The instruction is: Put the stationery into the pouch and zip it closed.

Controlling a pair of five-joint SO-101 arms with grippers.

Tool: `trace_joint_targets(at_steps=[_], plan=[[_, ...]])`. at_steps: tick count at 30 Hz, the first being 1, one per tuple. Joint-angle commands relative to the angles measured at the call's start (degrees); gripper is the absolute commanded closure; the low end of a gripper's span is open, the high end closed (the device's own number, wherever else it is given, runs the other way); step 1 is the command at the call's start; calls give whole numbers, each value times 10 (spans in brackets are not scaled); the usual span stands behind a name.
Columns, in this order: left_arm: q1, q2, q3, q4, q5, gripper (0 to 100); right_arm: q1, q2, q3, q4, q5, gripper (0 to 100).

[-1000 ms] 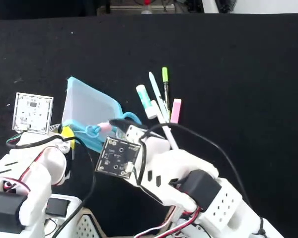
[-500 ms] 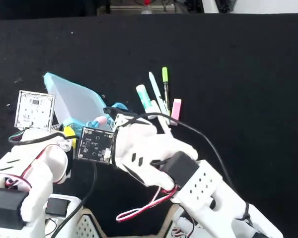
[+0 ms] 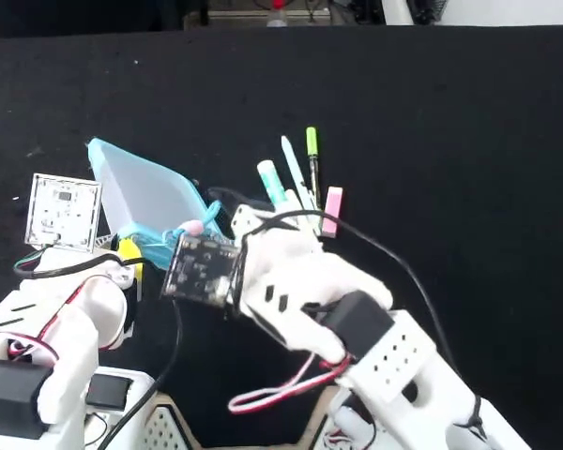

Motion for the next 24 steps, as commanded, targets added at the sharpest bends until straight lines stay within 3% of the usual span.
trace_joint_targets(at_steps=[1,16,24], plan=[[-3,8,-22,-8,-6,970,32,36,-3,-38,7,791],[-3,8,-22,-8,-6,970,-60,61,9,-40,13,792],[-3,8,-22,-8,-6,970,-70,95,39,-111,13,794]])
